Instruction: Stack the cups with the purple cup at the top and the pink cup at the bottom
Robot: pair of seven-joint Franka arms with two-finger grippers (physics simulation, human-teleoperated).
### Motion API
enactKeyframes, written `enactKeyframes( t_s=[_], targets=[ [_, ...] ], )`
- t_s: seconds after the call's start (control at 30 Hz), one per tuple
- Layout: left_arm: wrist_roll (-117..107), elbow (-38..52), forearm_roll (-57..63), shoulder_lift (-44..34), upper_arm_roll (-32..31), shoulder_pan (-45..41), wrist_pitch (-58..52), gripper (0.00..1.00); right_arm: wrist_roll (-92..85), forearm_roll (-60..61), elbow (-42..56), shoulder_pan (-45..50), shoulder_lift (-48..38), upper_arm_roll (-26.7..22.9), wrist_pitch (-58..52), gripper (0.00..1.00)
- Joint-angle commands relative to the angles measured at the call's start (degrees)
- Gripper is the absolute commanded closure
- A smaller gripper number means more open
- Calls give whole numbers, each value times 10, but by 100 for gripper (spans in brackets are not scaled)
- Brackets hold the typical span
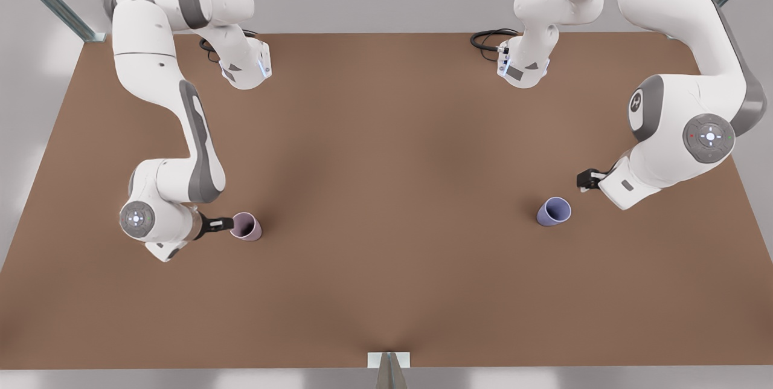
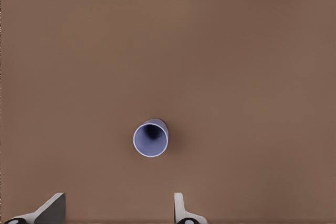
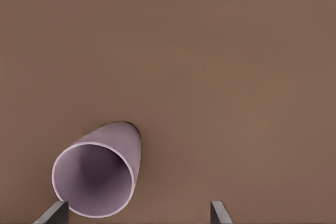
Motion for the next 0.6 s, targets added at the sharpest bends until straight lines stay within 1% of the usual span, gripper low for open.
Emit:
enactKeyframes(
  t_s=[0.0,0.13,0.17,0.23,0.3,0.37,0.4,0.43,0.47,0.5,0.57],
  targets=[
    [-1,0,10,1,0,0,2,0,21,6,-19,3,1,1,79,0],
    [-1,0,7,1,0,0,0,0,22,6,-119,3,-19,1,183,0],
    [-1,0,5,2,-1,0,-1,0,22,7,-127,2,-19,1,187,0],
    [0,-4,3,4,-1,1,1,0,22,13,-148,3,-14,2,229,0],
    [0,-9,0,4,0,1,4,0,22,14,-154,3,-18,3,222,0],
    [0,-33,-8,4,2,2,35,0,23,25,-154,9,-12,3,229,0],
    [0,-34,-9,4,2,2,37,0,22,28,-151,10,-12,3,229,4],
    [0,-34,-9,4,2,2,37,0,22,29,-150,12,-4,3,235,14],
    [0,-34,-9,5,2,2,37,0,23,29,-150,13,-3,3,238,23],
    [0,-34,-9,5,2,2,37,0,23,30,-150,13,0,3,240,25],
    [0,-34,-9,5,2,2,36,0,23,30,-151,14,0,3,240,46]
  ],
)
